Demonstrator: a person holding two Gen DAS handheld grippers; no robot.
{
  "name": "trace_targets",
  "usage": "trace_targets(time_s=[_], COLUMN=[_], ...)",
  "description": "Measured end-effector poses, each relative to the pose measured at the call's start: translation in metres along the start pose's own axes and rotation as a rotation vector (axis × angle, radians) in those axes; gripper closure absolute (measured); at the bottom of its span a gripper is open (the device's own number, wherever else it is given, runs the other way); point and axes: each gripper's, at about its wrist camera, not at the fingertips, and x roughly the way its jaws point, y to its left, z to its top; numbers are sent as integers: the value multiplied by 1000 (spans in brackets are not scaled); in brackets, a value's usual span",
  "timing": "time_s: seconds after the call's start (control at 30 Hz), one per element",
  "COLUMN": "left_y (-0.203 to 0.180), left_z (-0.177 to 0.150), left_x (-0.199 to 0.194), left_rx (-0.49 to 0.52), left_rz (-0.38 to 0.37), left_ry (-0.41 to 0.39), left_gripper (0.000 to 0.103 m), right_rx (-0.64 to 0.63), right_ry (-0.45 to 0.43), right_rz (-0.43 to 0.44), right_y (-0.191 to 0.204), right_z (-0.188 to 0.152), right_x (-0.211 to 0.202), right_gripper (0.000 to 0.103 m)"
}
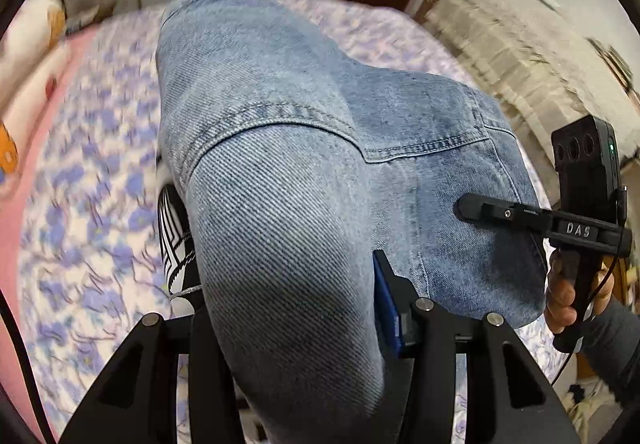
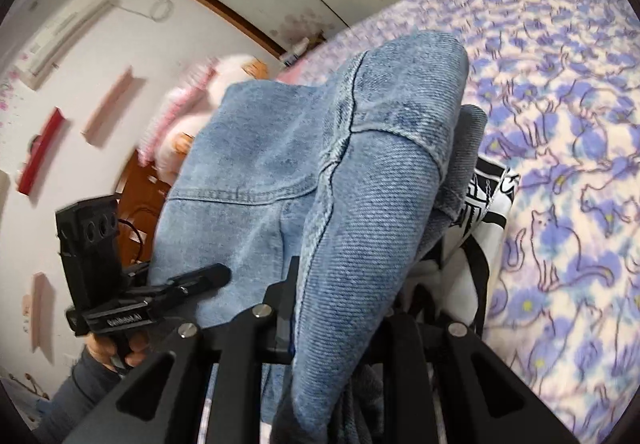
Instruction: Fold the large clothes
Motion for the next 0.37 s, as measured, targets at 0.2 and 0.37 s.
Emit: trace_targets(time_s=[0.2, 0.37], left_y=[44, 47], left_z=[-28, -29], left_x=[59, 60], left_rx=[-26, -22], left_rz=[-59, -87], left_ry=[-28, -42], left_gripper=[40, 39], right_rx=[51, 10], right_ry=[77, 82], right_rz=[-48, -34], right_y=[-58, -54], right_z=[-17, -20], right_x=[61, 56], right_gripper=[81, 77])
